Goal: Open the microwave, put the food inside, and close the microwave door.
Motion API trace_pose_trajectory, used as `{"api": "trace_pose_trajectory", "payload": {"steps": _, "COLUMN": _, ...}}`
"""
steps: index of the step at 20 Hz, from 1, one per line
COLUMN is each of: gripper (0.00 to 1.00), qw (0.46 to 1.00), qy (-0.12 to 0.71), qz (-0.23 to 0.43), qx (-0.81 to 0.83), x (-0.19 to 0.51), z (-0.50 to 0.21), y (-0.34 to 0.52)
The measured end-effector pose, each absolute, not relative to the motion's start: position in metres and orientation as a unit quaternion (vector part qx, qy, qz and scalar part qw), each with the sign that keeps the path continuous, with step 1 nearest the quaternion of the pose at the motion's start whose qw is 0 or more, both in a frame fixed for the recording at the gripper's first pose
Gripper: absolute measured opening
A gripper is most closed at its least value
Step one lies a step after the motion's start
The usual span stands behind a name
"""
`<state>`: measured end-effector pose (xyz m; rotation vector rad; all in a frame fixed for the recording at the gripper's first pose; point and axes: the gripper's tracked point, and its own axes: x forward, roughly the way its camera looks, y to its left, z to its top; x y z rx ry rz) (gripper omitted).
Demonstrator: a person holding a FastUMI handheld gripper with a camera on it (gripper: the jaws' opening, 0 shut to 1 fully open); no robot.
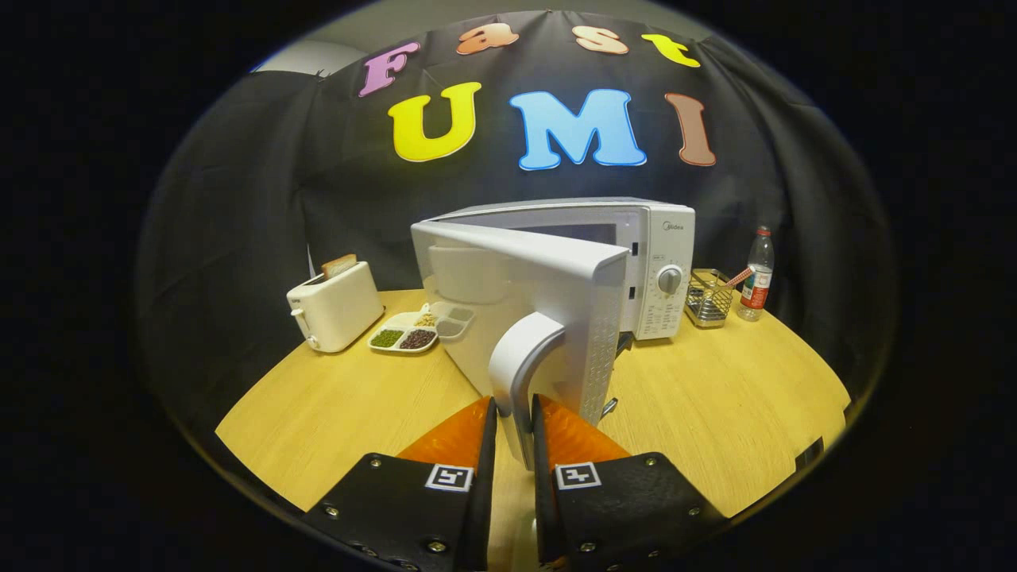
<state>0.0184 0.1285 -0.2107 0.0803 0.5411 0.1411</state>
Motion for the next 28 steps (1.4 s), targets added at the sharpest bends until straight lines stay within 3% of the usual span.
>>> {"api": "trace_pose_trajectory", "payload": {"steps": 9, "gripper": 0.24, "qw": 0.96, "qy": 0.265, "qz": 0.088, "qx": 0.023, "x": -0.013, "z": -0.207, "y": 0.178}}
{"api": "trace_pose_trajectory", "payload": {"steps": 17, "gripper": 0.24, "qw": 0.951, "qy": 0.269, "qz": 0.152, "qx": -0.01, "x": -0.04, "z": -0.204, "y": 0.232}}
{"api": "trace_pose_trajectory", "payload": {"steps": 24, "gripper": 0.24, "qw": 0.922, "qy": 0.277, "qz": 0.272, "qx": 0.007, "x": -0.059, "z": -0.193, "y": 0.277}}
{"api": "trace_pose_trajectory", "payload": {"steps": 28, "gripper": 0.29, "qw": 0.918, "qy": 0.225, "qz": 0.325, "qx": 0.027, "x": -0.072, "z": -0.149, "y": 0.281}}
